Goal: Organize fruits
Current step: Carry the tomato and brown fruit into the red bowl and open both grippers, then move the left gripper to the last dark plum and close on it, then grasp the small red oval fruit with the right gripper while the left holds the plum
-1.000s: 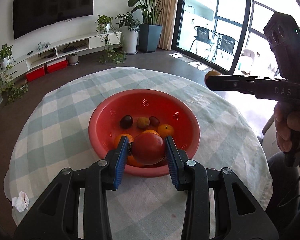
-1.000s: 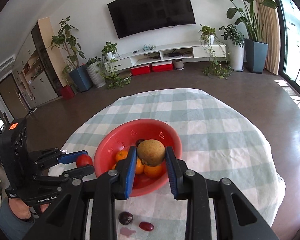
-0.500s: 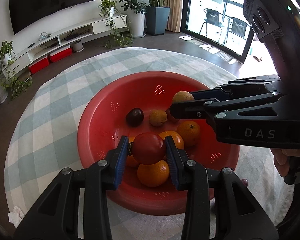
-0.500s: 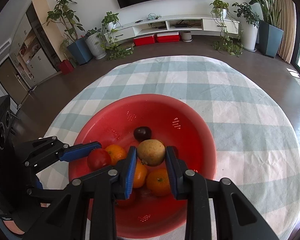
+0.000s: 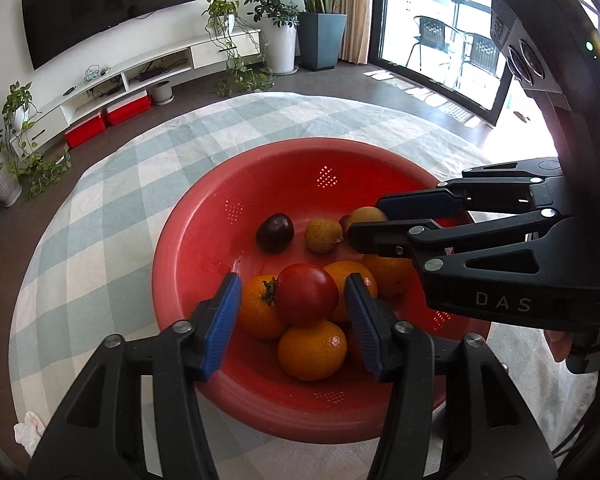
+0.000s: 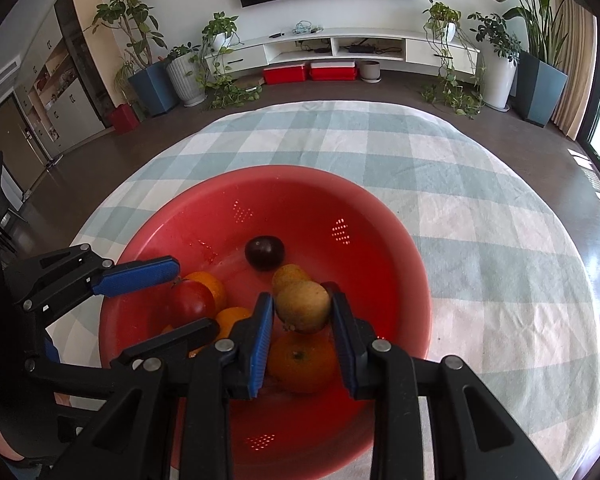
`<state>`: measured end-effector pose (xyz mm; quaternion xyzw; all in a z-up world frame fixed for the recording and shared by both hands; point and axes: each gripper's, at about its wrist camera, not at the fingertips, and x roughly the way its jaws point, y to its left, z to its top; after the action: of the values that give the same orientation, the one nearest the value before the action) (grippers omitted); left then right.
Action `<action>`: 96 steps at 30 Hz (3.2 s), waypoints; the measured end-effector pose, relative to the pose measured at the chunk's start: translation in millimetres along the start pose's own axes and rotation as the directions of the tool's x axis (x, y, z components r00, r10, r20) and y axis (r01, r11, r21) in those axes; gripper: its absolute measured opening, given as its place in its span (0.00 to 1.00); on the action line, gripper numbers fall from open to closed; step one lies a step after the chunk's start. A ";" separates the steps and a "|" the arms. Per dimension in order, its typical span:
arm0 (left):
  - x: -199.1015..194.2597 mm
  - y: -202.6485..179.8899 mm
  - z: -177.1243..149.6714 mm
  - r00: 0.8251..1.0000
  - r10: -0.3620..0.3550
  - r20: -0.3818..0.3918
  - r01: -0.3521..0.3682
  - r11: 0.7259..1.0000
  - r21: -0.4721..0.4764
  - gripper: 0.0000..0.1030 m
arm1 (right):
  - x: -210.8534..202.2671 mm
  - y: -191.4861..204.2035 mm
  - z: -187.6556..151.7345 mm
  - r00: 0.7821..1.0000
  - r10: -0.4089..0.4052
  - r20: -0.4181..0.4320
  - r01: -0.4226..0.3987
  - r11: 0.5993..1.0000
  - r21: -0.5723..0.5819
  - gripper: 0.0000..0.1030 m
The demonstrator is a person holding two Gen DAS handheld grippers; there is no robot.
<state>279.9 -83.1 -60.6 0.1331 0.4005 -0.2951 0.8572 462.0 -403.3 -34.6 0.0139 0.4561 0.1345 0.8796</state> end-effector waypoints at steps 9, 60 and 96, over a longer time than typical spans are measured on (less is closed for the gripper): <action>-19.2 -3.1 -5.1 0.999 0.016 0.035 -0.016 1.000 0.005 0.75 | -15.9 -4.4 -3.1 1.000 -0.010 0.026 0.009 1.000 0.016 0.46; -16.9 -97.7 -81.7 0.974 -0.157 -0.162 0.187 0.964 0.188 0.32 | -132.9 -18.9 -150.3 0.994 0.058 0.089 -0.071 0.986 0.151 0.69; -57.8 -66.2 -99.4 0.983 -0.181 -0.027 0.182 0.983 0.033 0.27 | -73.8 21.3 -135.5 0.998 -0.017 -0.067 0.011 0.996 -0.088 0.53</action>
<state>149.8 -66.2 -79.9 0.1144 0.4158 -0.3775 0.8195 307.6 -414.5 -51.7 -0.0324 0.4794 0.1487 0.8643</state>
